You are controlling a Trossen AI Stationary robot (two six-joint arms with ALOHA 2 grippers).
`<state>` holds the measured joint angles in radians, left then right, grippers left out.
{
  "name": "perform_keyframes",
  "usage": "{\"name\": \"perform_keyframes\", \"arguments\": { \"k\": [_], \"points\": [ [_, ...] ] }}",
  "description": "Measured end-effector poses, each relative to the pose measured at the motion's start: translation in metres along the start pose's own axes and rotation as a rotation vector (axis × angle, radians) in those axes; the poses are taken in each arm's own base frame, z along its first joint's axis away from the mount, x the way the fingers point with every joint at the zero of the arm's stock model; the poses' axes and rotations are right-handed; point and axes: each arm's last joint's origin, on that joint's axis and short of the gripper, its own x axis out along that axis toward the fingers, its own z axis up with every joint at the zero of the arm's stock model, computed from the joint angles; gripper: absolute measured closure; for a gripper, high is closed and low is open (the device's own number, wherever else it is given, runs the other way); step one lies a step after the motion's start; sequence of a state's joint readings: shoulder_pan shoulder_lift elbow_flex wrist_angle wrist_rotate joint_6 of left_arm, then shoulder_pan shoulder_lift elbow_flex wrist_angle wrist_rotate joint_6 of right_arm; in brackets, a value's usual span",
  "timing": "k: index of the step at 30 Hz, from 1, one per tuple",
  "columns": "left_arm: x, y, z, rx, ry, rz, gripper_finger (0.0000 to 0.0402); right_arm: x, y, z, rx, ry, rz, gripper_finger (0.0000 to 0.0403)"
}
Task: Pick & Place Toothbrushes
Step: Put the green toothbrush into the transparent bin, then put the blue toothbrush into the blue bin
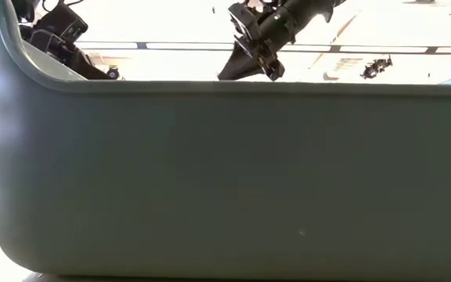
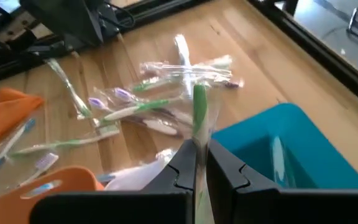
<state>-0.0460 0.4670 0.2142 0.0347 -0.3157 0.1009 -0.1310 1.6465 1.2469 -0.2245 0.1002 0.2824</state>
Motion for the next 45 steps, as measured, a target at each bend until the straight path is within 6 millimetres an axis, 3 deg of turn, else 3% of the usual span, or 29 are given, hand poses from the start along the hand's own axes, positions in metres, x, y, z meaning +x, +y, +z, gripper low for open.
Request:
{"name": "perform_keyframes", "arguments": {
  "k": [11,15,28,45],
  "points": [
    [0.0,0.0,-0.004,-0.025,0.039,-0.003,0.0401,0.03,0.0,-0.021,-0.022,0.126,0.047,0.0395],
    [0.0,0.0,-0.004,-0.042,0.043,-0.003,0.0401,0.032,-0.001,-0.023,-0.022,0.14,0.048,0.0391],
    [0.0,-0.001,-0.009,-0.05,0.087,-0.001,0.0401,0.029,0.0,-0.025,-0.048,0.188,0.122,0.0254],
    [-0.001,-0.001,-0.012,-0.107,0.125,0.005,0.0401,0.028,0.001,-0.026,-0.12,0.204,0.187,0.0253]
  ]
}}
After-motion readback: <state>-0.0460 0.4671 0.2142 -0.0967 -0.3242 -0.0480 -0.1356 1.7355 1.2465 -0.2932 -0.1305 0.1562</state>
